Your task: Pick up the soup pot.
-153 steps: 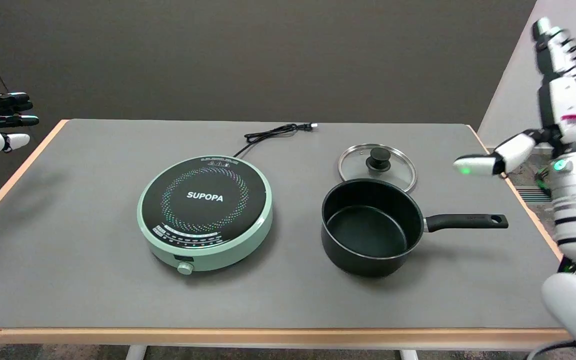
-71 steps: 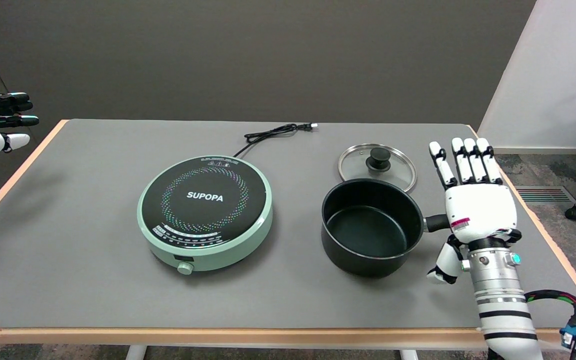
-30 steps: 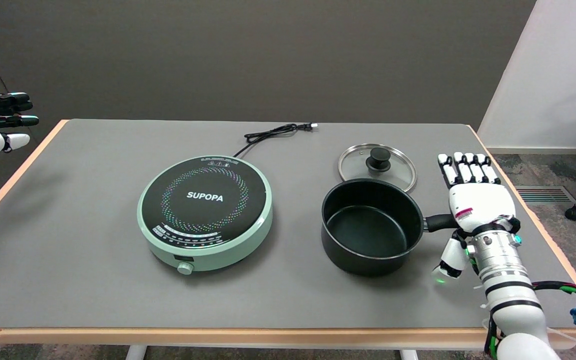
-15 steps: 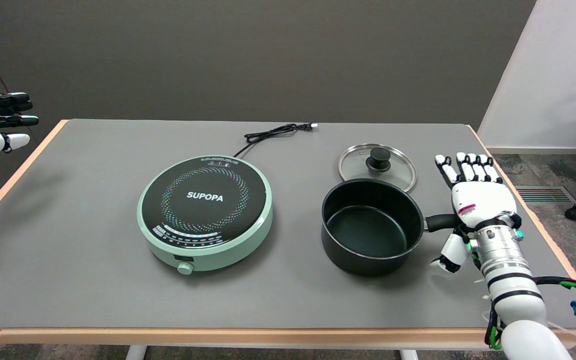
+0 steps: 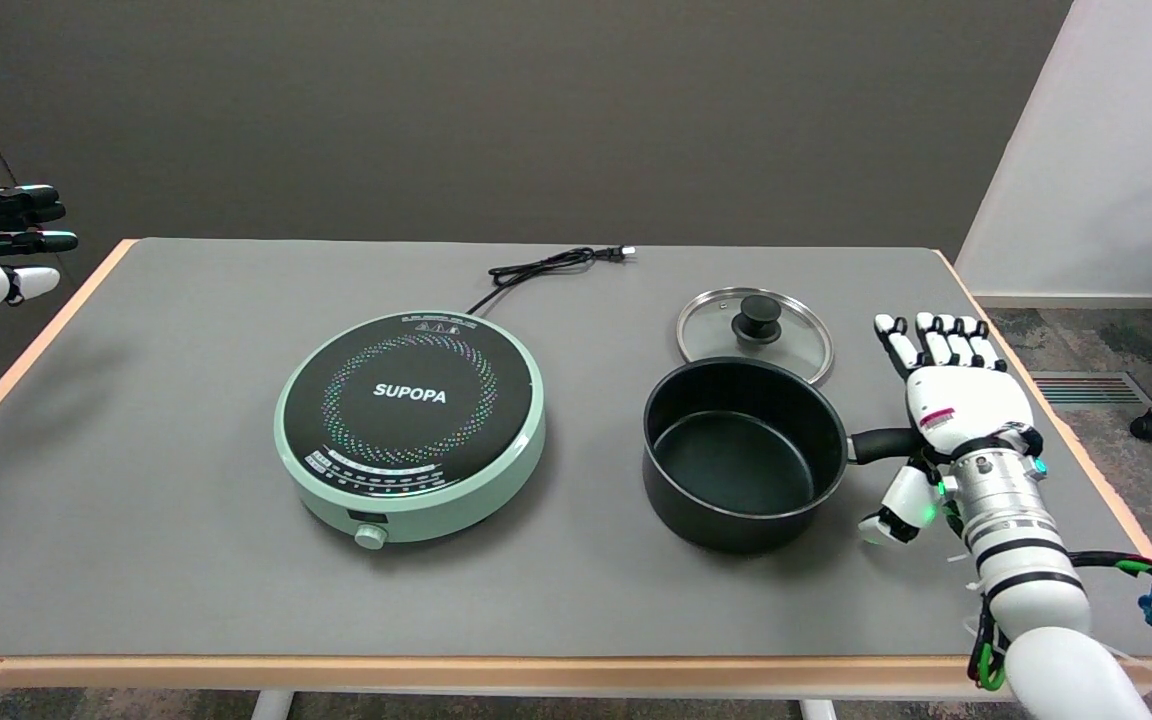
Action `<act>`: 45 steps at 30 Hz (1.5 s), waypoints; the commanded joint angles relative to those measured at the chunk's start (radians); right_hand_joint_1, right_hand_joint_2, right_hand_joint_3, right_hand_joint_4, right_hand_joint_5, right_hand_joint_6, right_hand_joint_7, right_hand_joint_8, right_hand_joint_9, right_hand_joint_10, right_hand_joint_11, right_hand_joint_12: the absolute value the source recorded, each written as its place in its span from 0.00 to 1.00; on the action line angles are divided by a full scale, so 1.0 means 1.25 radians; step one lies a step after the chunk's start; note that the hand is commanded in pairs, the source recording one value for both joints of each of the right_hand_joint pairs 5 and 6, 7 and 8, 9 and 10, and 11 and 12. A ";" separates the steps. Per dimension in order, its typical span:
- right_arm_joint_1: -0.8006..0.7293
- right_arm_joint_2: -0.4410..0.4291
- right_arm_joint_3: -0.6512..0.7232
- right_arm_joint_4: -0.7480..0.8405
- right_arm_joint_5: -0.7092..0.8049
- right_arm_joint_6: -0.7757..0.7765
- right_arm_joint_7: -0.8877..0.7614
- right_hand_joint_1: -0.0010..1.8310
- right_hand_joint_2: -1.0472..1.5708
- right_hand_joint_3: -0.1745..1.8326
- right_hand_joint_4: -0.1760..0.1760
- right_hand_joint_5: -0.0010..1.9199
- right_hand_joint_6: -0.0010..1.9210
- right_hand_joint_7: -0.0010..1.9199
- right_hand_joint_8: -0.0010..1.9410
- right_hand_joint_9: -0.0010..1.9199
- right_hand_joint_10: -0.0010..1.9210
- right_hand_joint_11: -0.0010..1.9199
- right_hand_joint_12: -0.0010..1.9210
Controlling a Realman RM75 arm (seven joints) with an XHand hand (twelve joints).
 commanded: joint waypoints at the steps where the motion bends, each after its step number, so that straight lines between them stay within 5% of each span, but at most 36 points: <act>1: -0.010 -0.017 -0.020 -0.001 0.023 0.008 -0.037 0.61 0.11 0.66 1.00 0.00 0.00 0.00 0.00 0.00 0.00 0.00 0.00; 27: -0.012 -0.010 -0.013 0.029 0.022 0.008 -0.038 0.63 0.14 0.59 1.00 0.00 0.00 0.00 0.00 0.00 0.00 0.00 0.00; 36: -0.011 -0.010 -0.013 0.024 0.022 0.008 -0.038 0.68 0.13 0.87 0.99 0.00 0.00 0.00 0.00 0.00 0.00 0.00 0.00; 45: -0.008 -0.010 -0.015 0.019 0.022 0.008 -0.038 0.75 0.15 0.97 0.99 0.00 0.00 0.00 0.00 0.00 0.00 0.00 0.00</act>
